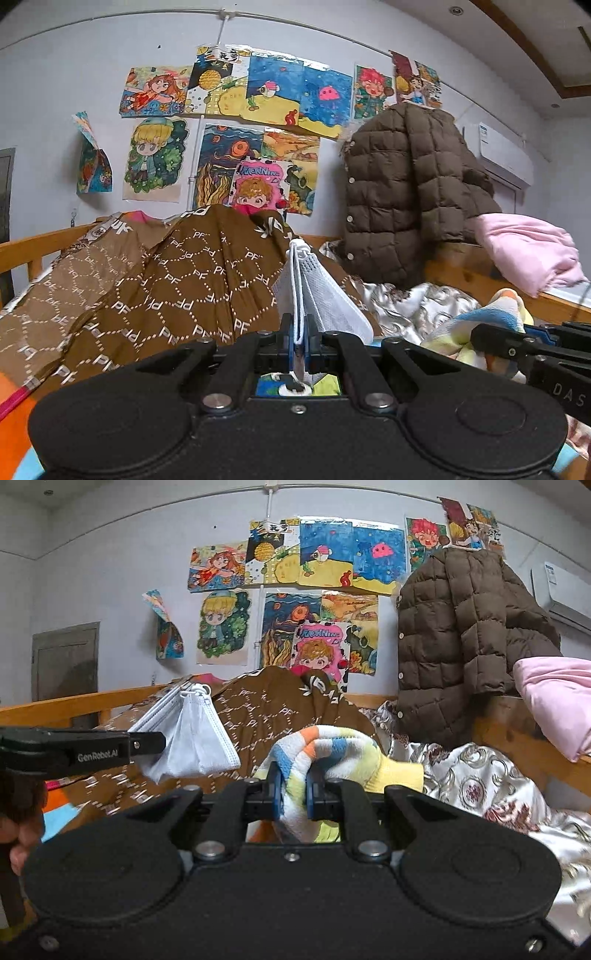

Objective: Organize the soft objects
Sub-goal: 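Carry the striped sock and grey mask with both tools onto the tray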

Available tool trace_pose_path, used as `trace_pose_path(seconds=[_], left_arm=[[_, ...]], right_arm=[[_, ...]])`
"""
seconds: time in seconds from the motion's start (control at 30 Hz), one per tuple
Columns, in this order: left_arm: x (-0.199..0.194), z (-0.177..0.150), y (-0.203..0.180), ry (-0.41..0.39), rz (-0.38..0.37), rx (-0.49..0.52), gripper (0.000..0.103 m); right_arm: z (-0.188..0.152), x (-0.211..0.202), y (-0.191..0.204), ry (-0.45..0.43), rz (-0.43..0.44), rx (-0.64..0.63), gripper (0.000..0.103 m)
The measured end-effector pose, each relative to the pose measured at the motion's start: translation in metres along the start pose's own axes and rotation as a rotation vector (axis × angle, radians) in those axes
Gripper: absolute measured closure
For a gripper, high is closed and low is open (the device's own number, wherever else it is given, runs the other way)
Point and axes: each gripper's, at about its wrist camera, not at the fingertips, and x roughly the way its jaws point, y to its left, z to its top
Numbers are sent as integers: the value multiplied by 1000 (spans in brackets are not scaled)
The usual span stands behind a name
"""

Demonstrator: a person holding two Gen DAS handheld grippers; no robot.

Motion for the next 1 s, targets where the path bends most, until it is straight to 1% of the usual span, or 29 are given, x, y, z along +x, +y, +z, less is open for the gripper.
trace_pose_path(seconds=[0.03,0.13,0.17,0.27,0.43,0.53,0.63,0.77,0.8,0.87,0.9,1.0], left_arm=[[11,-1,2,0,0,-4,99],[51,-3,5,26,-13,-59,99],[63,-4,5,44,-25,-70,99],[96,-14,5,104,-47,-60,99],[133,-34,11,183,-45,-86,99],[143,-49,14,227,-18,-64,99],[152,-58,21,255,19,-82,99],[161,-64,28,284,47,-88,99],[164,-64,29,295,50,-91,99],[168,-65,31,319,55,-96,99],[169,-65,32,326,56,-101,99],[173,-64,33,345,49,-108,99]], right_arm=[[-1,-2,-5,-1,-6,5,96],[0,20,-9,18,-42,32,96],[0,28,-12,33,-52,38,96],[-6,50,-21,87,-86,55,96],[-21,70,-21,179,-119,62,96],[-24,81,-25,221,-133,76,96],[-27,88,-23,231,-151,55,96],[-28,112,-18,258,-155,35,96],[-29,124,-18,265,-154,30,96],[-31,136,-16,275,-147,11,96],[-31,150,-16,283,-140,5,96],[-34,164,-15,301,-129,2,96]])
